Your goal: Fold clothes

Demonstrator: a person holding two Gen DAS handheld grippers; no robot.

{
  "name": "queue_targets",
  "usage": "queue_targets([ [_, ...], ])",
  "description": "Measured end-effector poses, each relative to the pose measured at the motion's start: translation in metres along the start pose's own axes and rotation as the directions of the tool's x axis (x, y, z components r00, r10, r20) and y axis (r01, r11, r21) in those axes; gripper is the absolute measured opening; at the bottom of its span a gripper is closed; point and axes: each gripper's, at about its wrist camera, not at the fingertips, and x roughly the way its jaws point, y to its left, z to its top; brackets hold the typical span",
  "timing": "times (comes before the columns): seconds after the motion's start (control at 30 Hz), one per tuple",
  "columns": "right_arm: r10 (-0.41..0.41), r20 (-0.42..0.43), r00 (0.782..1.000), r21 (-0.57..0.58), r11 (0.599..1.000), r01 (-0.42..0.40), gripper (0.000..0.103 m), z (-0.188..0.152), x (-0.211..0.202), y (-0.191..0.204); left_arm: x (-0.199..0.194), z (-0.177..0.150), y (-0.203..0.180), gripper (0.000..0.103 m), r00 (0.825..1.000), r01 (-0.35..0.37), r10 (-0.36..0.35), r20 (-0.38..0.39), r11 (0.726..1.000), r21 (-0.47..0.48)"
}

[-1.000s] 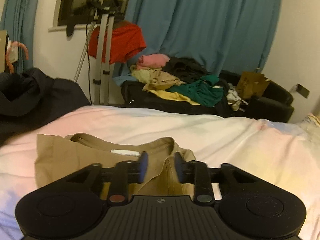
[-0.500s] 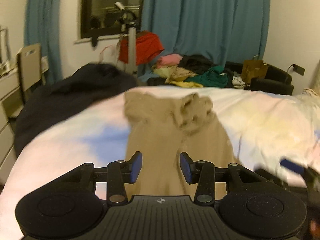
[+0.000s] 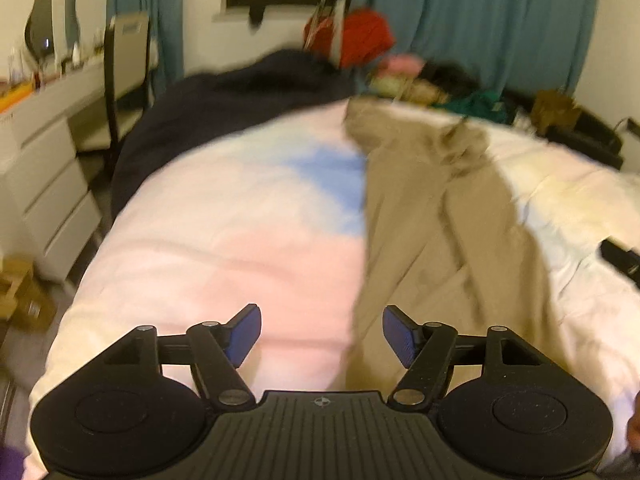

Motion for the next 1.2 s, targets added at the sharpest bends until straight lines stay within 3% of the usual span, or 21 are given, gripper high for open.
queue_targets([
  [0.13,0.001,-0.012,1.000,-0.017,1.000,-0.002,0.103,-0.002,0.005,0.003,0.009,0.001,0.027,0.070,0.995,0.026,-0.038,-0.091,0.991,-0.135],
  [0.47,0.026,-0.034,0.999,0.010,1.000,-0.026,0.103,-0.005,0.011,-0.002,0.042,-0.006,0.030,0.070,0.968,0.016,-0.068,-0.240,0.977,-0.212],
  [0.63,0.040,-0.041,0.998,0.014,0.999,-0.039,0.103,-0.006,0.015,-0.003,0.056,-0.009,0.030,0.065,0.948,0.009,-0.083,-0.308,0.972,-0.236],
  [0.73,0.038,-0.051,0.998,0.025,0.999,-0.037,0.103,-0.008,0.020,-0.007,0.058,-0.009,0.026,0.047,0.940,0.002,-0.075,-0.332,0.976,-0.216],
  [0.83,0.038,-0.065,0.997,0.047,0.998,-0.035,0.103,-0.008,0.024,-0.011,0.060,-0.009,0.022,0.021,0.933,-0.005,-0.066,-0.355,0.981,-0.196],
  [0.87,0.036,-0.067,0.997,0.049,0.998,-0.032,0.103,-0.008,0.023,-0.012,0.058,-0.009,0.020,0.005,0.930,0.011,-0.081,-0.359,0.982,-0.191],
  [1.03,0.030,-0.066,0.997,0.078,0.997,-0.025,0.103,-0.008,0.014,-0.020,0.028,-0.007,0.006,0.002,0.946,0.064,-0.098,-0.310,0.991,-0.117],
  [1.13,0.036,-0.057,0.998,0.098,0.995,-0.031,0.103,-0.005,0.009,-0.023,0.024,-0.007,0.009,0.004,0.944,0.048,-0.093,-0.317,0.988,-0.147],
  [1.2,0.040,-0.054,0.998,0.101,0.994,-0.034,0.103,-0.005,0.009,-0.023,0.028,-0.007,0.013,0.017,0.939,0.018,-0.079,-0.335,0.983,-0.182],
])
